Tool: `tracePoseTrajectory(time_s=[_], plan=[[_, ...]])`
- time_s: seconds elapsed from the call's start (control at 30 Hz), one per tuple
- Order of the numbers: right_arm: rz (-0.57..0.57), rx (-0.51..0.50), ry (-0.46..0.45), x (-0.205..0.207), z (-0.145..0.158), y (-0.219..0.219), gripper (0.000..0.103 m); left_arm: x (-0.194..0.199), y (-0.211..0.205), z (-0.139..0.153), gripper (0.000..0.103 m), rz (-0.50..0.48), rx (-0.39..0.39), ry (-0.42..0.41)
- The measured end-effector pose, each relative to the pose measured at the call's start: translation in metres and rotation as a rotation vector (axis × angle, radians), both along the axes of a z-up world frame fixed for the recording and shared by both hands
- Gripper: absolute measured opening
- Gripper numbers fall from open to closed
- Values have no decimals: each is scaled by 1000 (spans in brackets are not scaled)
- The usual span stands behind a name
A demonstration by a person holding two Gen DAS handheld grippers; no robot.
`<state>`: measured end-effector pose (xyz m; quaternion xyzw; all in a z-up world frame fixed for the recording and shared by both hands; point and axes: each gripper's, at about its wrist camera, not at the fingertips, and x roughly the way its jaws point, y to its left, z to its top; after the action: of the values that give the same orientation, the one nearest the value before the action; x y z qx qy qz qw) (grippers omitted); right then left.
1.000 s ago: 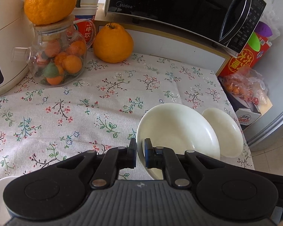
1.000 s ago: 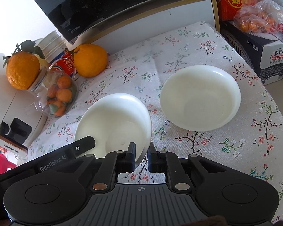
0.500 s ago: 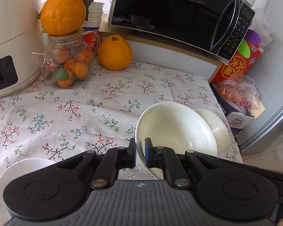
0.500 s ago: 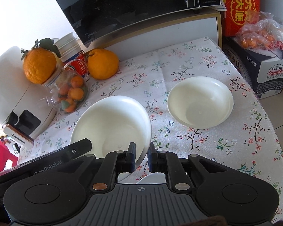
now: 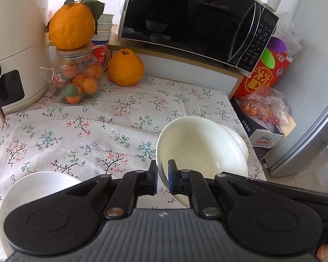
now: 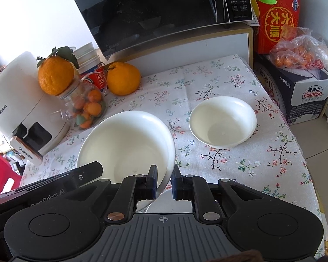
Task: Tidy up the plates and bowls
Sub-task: 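Lift the larger cream bowl with both tools and carry it over the smaller bowl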
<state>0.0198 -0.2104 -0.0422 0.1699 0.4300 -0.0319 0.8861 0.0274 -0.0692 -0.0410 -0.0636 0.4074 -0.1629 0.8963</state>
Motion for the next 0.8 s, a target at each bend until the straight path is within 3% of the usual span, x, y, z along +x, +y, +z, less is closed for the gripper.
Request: tracePoseTrajectory(time_s=[0.8], plan=[[77,-83,66,-41,-8,-26,15,-34,-36,-22,11,-129,74,36]])
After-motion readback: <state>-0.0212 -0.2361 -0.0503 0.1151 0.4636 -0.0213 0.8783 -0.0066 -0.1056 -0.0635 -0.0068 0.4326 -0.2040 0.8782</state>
